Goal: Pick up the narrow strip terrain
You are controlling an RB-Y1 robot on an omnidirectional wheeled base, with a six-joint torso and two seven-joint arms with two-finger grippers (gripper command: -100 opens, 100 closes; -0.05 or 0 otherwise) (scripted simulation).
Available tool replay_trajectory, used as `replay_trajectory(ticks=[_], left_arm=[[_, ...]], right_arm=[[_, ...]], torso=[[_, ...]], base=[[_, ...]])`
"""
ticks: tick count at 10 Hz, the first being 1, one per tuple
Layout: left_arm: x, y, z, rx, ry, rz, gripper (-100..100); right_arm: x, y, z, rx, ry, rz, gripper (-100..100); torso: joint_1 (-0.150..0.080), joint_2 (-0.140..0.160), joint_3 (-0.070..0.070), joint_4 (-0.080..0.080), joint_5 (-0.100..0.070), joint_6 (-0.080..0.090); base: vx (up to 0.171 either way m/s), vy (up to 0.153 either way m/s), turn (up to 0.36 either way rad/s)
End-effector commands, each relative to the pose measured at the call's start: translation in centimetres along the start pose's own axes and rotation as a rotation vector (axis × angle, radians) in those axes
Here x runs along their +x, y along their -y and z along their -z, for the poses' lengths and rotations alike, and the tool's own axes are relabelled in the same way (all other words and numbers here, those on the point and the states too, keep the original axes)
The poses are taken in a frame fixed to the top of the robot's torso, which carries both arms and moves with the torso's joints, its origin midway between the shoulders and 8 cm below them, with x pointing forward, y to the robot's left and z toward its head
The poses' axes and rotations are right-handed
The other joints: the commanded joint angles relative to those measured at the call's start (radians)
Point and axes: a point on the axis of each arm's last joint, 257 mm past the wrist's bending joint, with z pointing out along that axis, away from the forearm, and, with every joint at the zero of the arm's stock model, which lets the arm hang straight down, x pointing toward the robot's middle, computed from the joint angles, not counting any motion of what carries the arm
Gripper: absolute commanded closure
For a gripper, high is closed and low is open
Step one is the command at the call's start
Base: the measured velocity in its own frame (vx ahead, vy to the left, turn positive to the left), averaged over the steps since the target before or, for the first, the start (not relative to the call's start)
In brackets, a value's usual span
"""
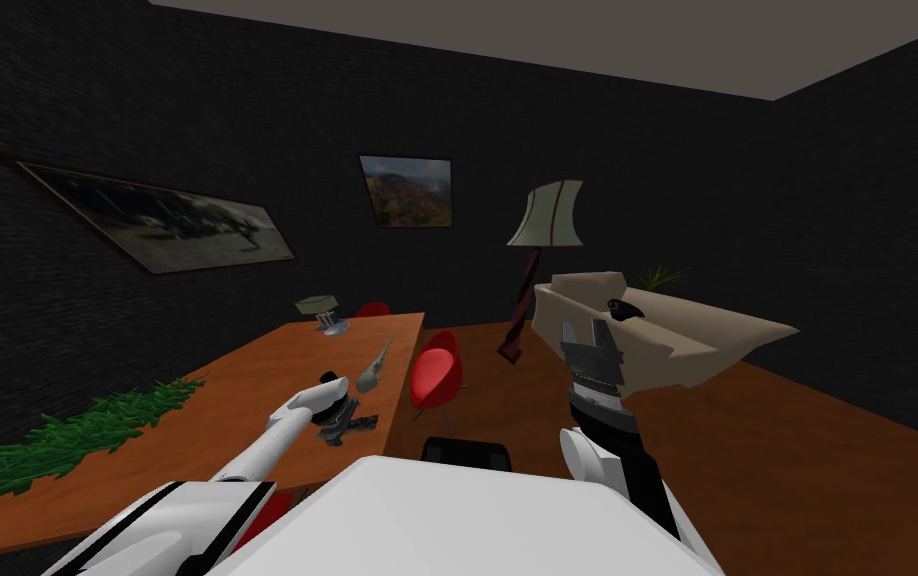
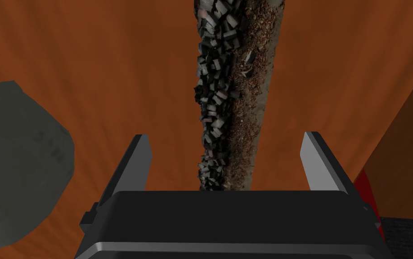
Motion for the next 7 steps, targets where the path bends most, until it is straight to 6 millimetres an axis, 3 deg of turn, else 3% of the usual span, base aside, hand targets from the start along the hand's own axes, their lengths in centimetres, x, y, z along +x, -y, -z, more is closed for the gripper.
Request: replay_trajectory(ticks=[1, 4, 5, 7], left_arm=[[0.7, -0.6, -1.1, 0.002, 0.0, 0.0, -100], [1.2, -1.0, -1.9, 0.001, -0.001, 0.0, -100], [1.2, -0.9, -2.0, 0.003, 0.0, -0.001, 100], [1.3, -1.2, -2.1, -0.004, -0.001, 0.0, 100]], right_arm=[[0.0, 0.0, 0.0, 0.0, 0.0, 0.0, 0], [0.0, 0.0, 0.0, 0.0, 0.0, 0.0, 0], [0.0, 0.0, 0.0, 0.0, 0.0, 0.0, 0], [0.0, 0.0, 0.0, 0.0, 0.0, 0.0, 0]], torso=[[0.0, 0.0, 0.0, 0.0, 0.0, 0.0], [0.003, 0.0, 0.0, 0.0, 0.001, 0.0], [0.002, 0.001, 0.0, 0.0, 0.0, 0.0], [0.004, -0.001, 0.0, 0.001, 0.002, 0.001]], base=[[0.016, 0.028, 0.006], [0.02, 0.043, 0.001], [0.0, 0.0, 0.0], [-0.004, -0.003, 0.002]])
